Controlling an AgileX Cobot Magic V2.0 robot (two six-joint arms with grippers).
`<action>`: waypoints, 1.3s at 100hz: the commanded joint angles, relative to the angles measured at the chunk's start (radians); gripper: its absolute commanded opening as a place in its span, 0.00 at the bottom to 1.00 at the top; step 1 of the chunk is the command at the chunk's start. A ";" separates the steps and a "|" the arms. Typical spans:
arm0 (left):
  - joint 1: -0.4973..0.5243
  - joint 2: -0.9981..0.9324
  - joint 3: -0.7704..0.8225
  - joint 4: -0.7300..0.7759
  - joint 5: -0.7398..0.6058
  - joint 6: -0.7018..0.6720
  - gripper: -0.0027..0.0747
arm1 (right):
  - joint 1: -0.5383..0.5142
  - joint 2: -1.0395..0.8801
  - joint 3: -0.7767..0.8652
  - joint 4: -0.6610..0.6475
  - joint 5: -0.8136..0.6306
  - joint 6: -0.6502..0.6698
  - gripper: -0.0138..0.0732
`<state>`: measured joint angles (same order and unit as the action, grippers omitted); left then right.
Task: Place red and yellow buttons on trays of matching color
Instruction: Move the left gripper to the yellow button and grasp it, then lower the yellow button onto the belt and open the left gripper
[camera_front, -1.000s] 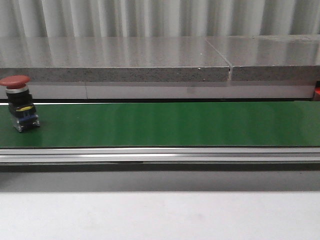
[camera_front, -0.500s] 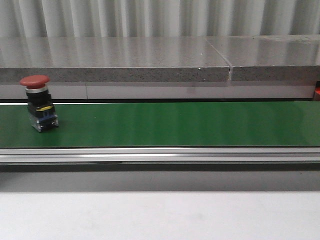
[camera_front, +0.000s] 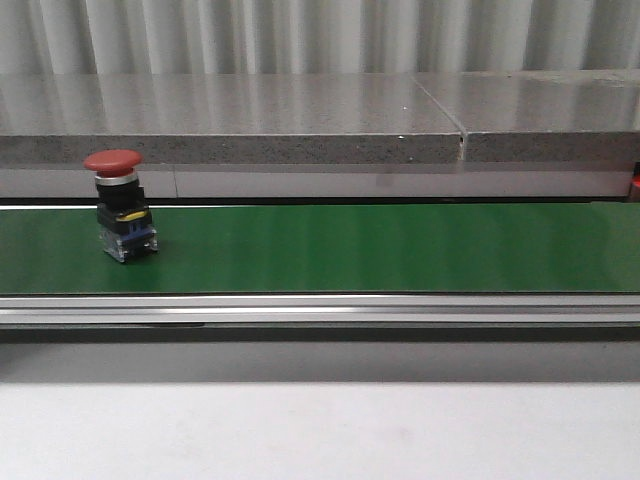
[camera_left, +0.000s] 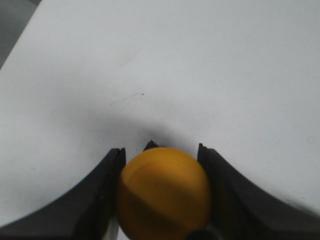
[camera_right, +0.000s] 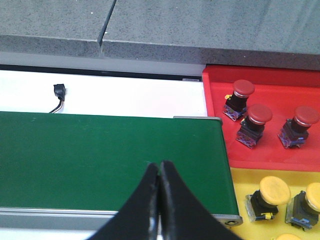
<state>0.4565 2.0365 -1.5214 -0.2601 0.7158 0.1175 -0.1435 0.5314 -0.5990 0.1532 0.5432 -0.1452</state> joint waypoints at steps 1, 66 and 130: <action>-0.007 -0.117 -0.032 -0.024 -0.019 -0.005 0.01 | 0.002 0.000 -0.027 0.003 -0.080 -0.011 0.08; -0.242 -0.510 0.137 0.027 0.032 0.006 0.01 | 0.002 0.000 -0.027 0.003 -0.080 -0.011 0.08; -0.346 -0.565 0.408 0.034 -0.067 0.006 0.01 | 0.002 0.000 -0.027 0.003 -0.080 -0.011 0.08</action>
<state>0.1173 1.5175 -1.1024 -0.2134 0.7094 0.1233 -0.1435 0.5314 -0.5990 0.1532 0.5432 -0.1452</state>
